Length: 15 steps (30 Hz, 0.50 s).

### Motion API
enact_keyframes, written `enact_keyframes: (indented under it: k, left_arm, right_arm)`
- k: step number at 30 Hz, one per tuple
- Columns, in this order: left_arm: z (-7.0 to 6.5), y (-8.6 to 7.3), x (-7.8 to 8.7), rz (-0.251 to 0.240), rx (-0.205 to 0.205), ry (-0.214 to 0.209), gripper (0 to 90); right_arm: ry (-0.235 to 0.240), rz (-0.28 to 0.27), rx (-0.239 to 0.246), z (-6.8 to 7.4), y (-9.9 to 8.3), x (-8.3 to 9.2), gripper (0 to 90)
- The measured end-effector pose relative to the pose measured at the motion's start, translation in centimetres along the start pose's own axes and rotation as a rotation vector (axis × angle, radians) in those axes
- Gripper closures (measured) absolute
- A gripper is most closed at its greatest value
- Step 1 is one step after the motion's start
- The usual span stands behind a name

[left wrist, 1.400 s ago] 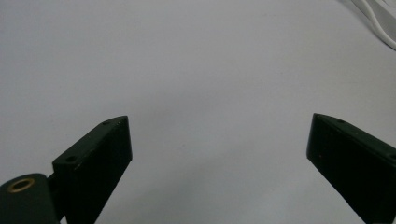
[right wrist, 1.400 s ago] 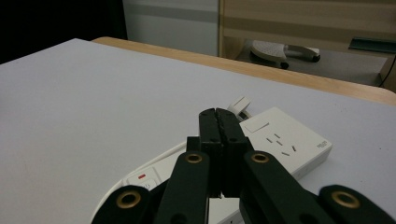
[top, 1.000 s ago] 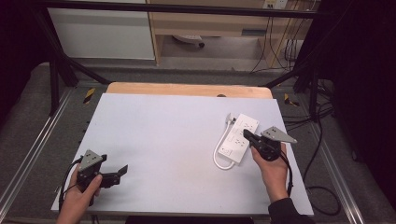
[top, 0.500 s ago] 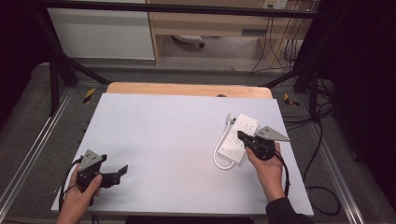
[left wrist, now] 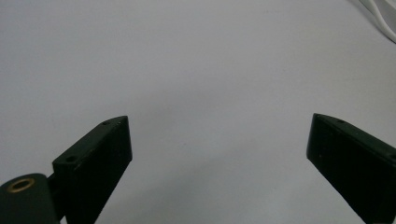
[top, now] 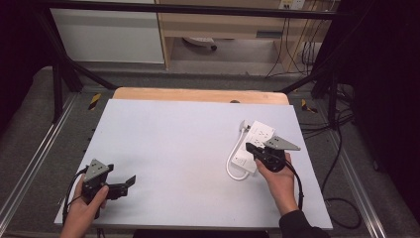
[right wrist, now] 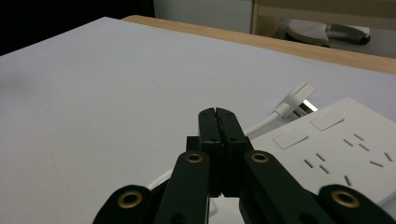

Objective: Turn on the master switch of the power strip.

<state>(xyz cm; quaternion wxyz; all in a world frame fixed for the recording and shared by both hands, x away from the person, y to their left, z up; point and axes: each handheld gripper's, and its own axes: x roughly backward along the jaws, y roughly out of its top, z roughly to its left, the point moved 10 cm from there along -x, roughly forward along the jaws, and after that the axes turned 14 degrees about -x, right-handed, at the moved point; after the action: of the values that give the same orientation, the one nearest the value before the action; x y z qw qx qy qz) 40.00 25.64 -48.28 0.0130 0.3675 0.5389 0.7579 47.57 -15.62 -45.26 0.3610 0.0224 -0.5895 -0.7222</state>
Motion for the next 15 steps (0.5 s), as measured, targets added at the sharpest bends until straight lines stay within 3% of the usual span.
enact_keyframes:
  k: [15]
  left_arm:
    - [0.1,0.0,0.1,-0.004,0.0,0.004,6.9]
  right_arm:
    - [0.01,0.041,0.008,0.5,-1.2,-0.8,90.0]
